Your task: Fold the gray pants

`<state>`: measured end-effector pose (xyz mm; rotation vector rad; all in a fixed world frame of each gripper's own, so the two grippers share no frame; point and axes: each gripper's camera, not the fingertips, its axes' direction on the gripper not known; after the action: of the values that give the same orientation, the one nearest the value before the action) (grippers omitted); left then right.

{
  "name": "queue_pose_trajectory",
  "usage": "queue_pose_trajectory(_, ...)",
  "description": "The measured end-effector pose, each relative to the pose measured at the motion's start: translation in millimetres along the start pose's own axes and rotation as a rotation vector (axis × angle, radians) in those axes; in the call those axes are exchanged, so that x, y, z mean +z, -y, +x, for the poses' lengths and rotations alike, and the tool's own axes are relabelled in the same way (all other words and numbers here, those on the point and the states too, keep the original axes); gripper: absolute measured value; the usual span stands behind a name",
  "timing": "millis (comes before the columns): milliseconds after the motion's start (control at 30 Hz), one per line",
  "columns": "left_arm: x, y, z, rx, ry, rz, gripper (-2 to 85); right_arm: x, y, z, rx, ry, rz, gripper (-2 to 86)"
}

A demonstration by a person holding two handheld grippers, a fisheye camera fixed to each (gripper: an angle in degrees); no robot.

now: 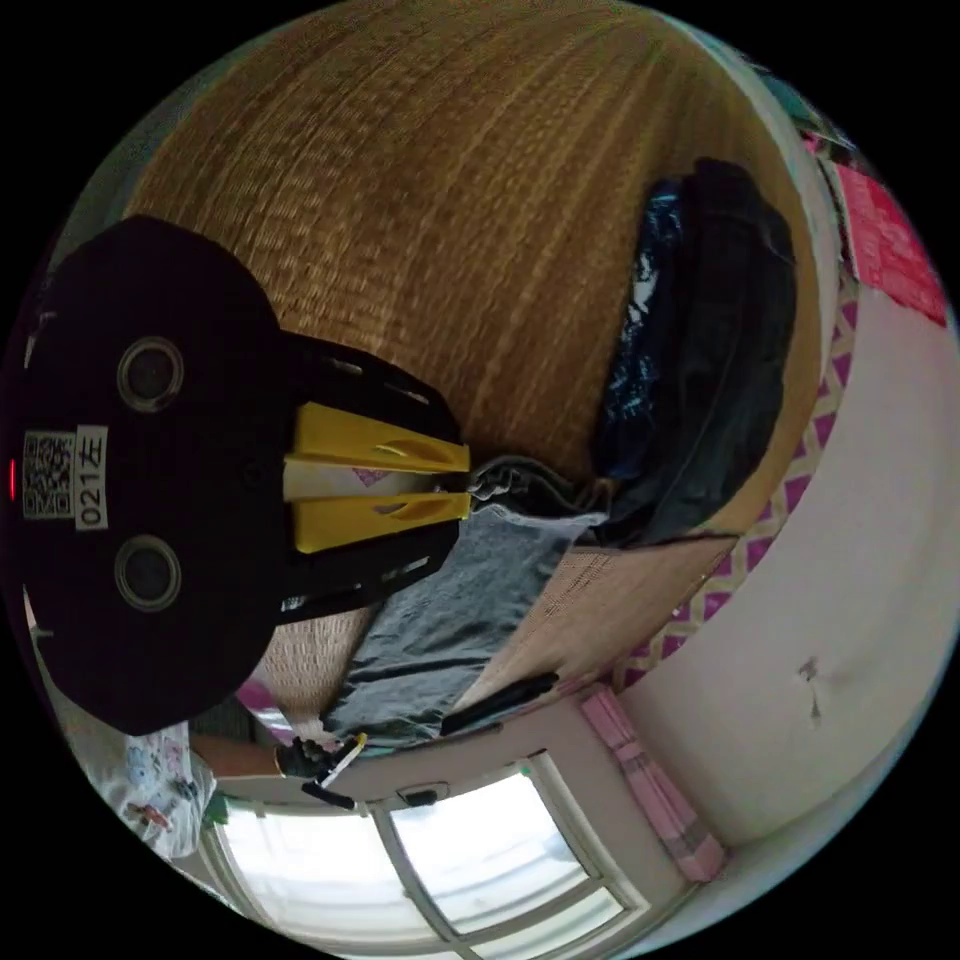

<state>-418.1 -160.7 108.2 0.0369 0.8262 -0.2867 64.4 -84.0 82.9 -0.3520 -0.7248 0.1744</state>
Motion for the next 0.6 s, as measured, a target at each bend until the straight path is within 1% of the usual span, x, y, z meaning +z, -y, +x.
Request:
queue_pose_trajectory(33, -7.2, -3.0, -3.3, -0.03, -0.019, 0.024, 1.8, -5.7, 6.1, 0.9, -0.025, 0.01, 0.021, 9.6)
queue_pose_trajectory(100, -26.8, -9.4, -1.7, -0.032, 0.01, 0.096, 2.0, -16.3, 20.2, 2.0, -0.097, 0.008, 0.064, 9.3)
queue_pose_trajectory(167, -56.9, -17.5, 20.5, 0.077, 0.125, 0.21, 1.6, -21.4, 40.9, 3.6, -0.192, -0.038, 0.082, 9.3)
queue_pose_trajectory(233, -62.8, -16.4, 48.2, 0.209, 0.174, 0.212, 2.5, -17.2, 73.8, 7.4, -0.34, -0.106, 0.083, 9.8)
queue_pose_trajectory(267, -59.4, -12.8, 68.3, 0.308, 0.151, 0.194, 4.0, -14.2, 82.3, 8.5, -0.38, -0.121, 0.08, 9.9)
queue_pose_trajectory(300, -56.2, -10.5, 77.8, 0.352, 0.125, 0.185, 5.0, -6.3, 99.5, 10.8, -0.455, -0.157, 0.064, 10.3)
queue_pose_trajectory(367, -32.3, 2.5, 115.4, 0.514, 0.068, 0.125, 9.5, 6.6, 123.3, 13.6, -0.565, -0.192, 0.025, 10.7)
queue_pose_trajectory(433, -6.0, 11.9, 141.5, 0.629, 0.106, 0.076, 12.3, 22.7, 151.0, 16.9, -0.679, -0.222, -0.024, 11.0)
queue_pose_trajectory(467, 15.0, 18.1, 157.0, 0.708, 0.106, 0.018, 13.2, 26.6, 157.2, 17.5, -0.701, -0.228, -0.04, 11.0)
queue_pose_trajectory(500, 25.5, 21.1, 163.7, 0.738, 0.103, -0.011, 13.4, 34.0, 169.5, 19.2, -0.739, -0.228, -0.07, 11.2)
queue_pose_trajectory(567, 65.6, 32.0, 185.3, 0.831, 0.089, -0.126, 13.7, 43.9, 186.3, 21.6, -0.777, -0.198, -0.135, 11.6)
queue_pose_trajectory(600, 74.4, 34.4, 189.2, 0.845, 0.088, -0.156, 13.7, 50.6, 196.4, 22.9, -0.787, -0.173, -0.204, 11.5)
